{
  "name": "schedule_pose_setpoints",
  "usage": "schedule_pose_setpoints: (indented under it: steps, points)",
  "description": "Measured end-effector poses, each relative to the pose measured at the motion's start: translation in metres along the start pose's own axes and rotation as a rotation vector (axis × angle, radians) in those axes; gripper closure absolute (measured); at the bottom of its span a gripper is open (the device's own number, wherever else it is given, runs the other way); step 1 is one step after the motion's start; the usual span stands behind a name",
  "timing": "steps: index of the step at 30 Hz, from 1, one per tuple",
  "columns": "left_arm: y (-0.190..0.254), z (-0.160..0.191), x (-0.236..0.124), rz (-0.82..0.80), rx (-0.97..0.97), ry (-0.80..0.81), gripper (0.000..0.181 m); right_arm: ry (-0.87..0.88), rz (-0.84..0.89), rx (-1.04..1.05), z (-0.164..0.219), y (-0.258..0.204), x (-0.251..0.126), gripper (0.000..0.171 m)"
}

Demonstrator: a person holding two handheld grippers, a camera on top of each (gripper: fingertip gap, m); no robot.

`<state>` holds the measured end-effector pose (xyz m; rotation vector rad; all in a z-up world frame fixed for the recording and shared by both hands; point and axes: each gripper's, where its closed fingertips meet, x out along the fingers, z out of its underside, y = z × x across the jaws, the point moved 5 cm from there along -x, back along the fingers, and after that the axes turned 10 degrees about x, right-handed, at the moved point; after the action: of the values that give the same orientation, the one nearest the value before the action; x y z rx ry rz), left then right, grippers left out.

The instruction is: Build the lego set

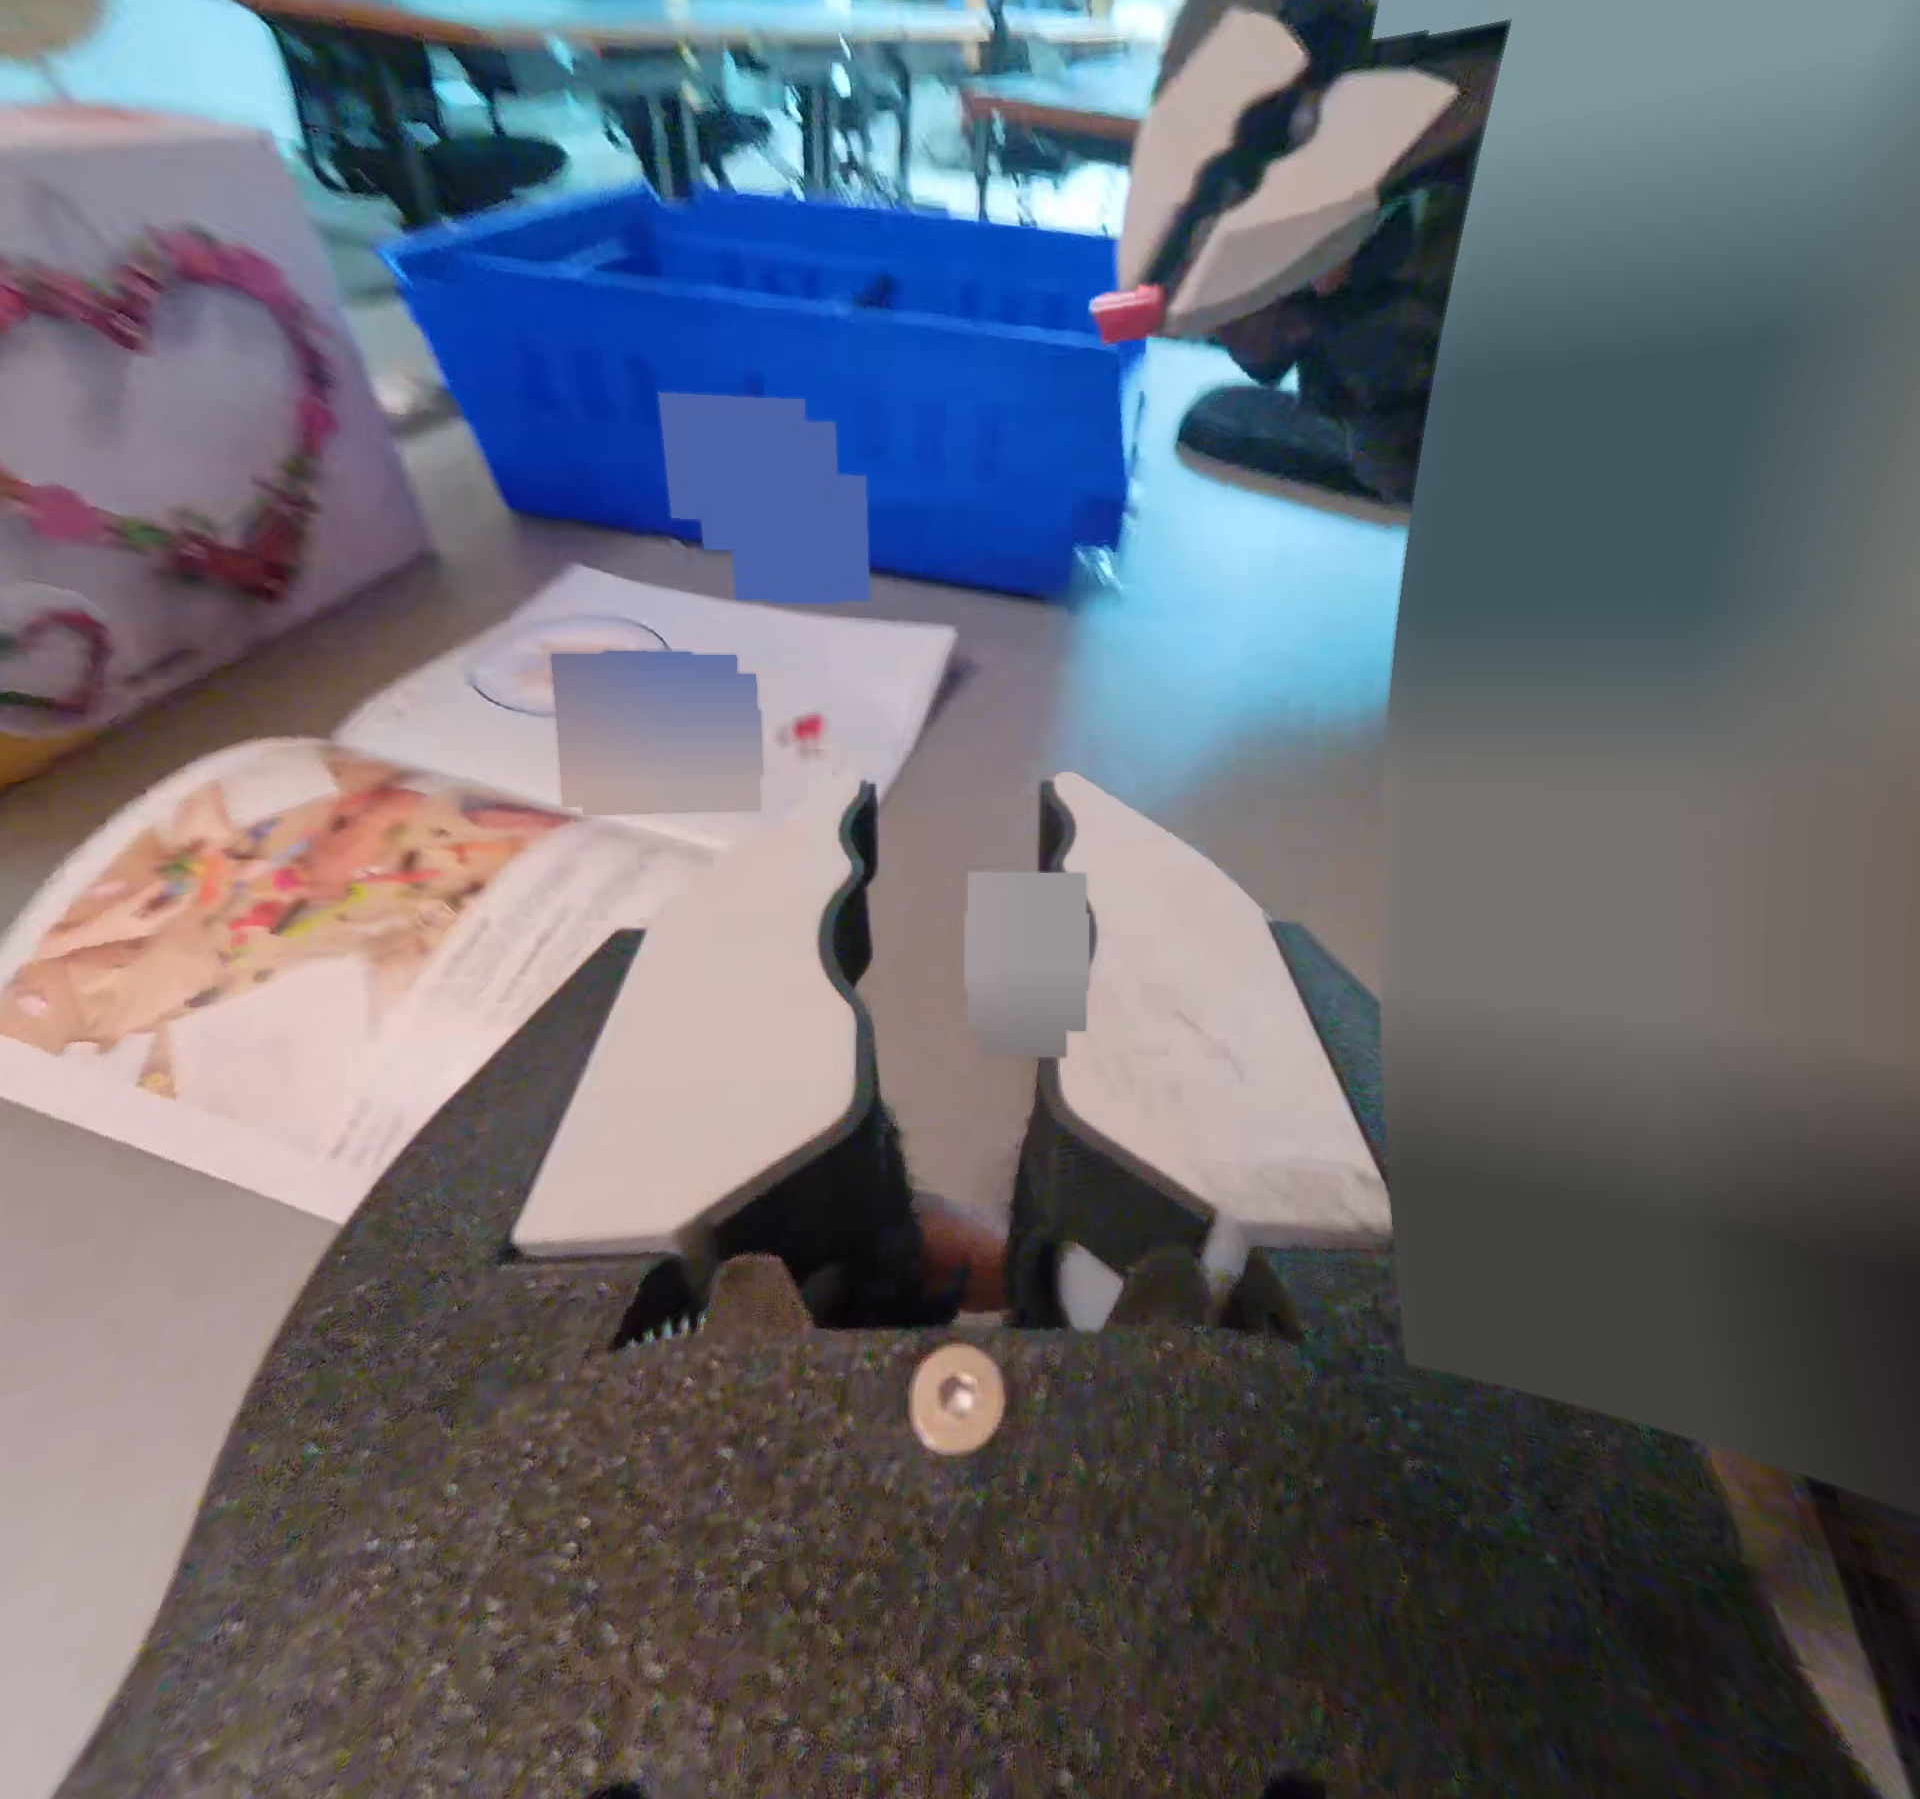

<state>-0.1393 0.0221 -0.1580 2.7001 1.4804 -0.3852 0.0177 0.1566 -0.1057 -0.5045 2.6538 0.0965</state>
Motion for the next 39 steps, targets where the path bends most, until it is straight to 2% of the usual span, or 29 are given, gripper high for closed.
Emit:
schedule_pose_setpoints:
  steps: [4,9,15,18,34,39]
  points:
    - [0.016,0.009,-0.001,0.082,0.062,-0.091,0.141,-0.025,-0.044,0.014,0.016,-0.025,0.031,0.165]
    - [0.025,0.024,0.006,0.171,0.115,-0.221,0.136,-0.098,-0.022,-0.034,0.036,-0.044,0.059,0.165]
    - [0.027,0.045,0.022,0.219,0.237,-0.387,0.125,-0.147,-0.028,-0.082,0.046,-0.058,0.078,0.165]
    - [0.025,0.052,0.028,0.203,0.268,-0.442,0.127,-0.181,0.007,-0.121,0.050,-0.058,0.081,0.165]
    - [0.043,0.048,0.043,0.168,0.286,-0.460,0.154,-0.190,0.031,-0.145,0.054,-0.055,0.084,0.165]
    - [0.041,0.040,0.042,0.117,0.251,-0.411,0.149,-0.198,0.034,-0.143,0.055,-0.054,0.082,0.165]
